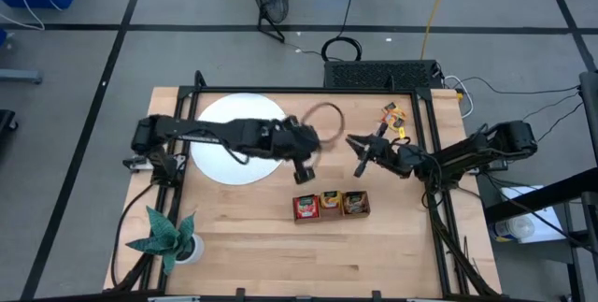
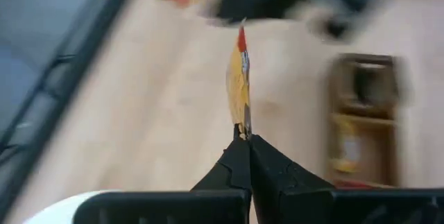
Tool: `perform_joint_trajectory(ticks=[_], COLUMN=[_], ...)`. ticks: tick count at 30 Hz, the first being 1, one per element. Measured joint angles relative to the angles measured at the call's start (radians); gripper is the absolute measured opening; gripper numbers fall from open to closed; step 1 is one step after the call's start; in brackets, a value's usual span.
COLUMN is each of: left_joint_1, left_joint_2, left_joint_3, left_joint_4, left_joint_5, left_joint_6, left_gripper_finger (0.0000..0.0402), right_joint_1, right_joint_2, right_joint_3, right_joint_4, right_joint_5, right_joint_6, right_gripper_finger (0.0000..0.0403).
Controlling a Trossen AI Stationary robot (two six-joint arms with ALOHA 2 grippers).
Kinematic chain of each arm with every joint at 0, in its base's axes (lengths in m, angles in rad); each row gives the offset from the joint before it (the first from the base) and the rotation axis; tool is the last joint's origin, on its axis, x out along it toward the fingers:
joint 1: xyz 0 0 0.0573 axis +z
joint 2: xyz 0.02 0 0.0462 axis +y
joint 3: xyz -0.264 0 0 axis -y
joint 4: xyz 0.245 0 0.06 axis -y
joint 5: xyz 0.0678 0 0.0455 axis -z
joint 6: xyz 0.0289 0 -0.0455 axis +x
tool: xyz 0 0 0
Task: Pick & Place Tea
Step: Put the orange tea bag into the middle section of the wooden organizer
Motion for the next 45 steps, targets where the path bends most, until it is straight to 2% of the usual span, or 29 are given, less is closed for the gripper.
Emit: perform_joint_trajectory(ticks=[4, 7, 10, 13, 18, 25, 34, 45], left_joint_1=[-0.042, -0.071, -0.106, -0.131, -0.131, -0.116, -0.115, -0.093], left_joint_2=[0.121, 0.211, 0.284, 0.327, 0.363, 0.431, 0.445, 0.444], left_joint_3=[0.156, 0.247, 0.333, 0.389, 0.397, 0.391, 0.389, 0.312], left_joint_4=[-0.125, -0.175, -0.223, -0.276, -0.285, -0.287, -0.285, -0.225], left_joint_5=[0.14, 0.231, 0.256, 0.277, 0.299, 0.337, 0.342, 0.339], left_joint_6=[0.021, 0.044, 0.048, 0.043, -0.007, -0.039, -0.061, -0.063], left_gripper_finger=[0.0001, 0.0001, 0.0001, 0.0001, 0.0, 0.0, 0.0, 0.0], right_joint_1=[0.006, 0.017, 0.029, 0.031, 0.031, 0.031, 0.031, 0.031], right_joint_2=[-0.082, -0.172, -0.267, -0.344, -0.398, -0.396, -0.396, -0.396], right_joint_3=[0.0, 0.0, 0.0, 0.0, 0.0, 0.0, 0.0, 0.0], right_joint_4=[-0.077, -0.165, -0.248, -0.313, -0.362, -0.364, -0.362, -0.362], right_joint_5=[0.167, 0.241, 0.285, 0.282, 0.279, 0.226, 0.227, 0.226], right_joint_6=[-0.058, -0.107, -0.128, -0.11, -0.091, -0.087, -0.084, -0.084], right_gripper_finger=[0.0042, 0.0043, 0.0043, 0.0043, 0.0043, 0.0043, 0.0043, 0.0043])
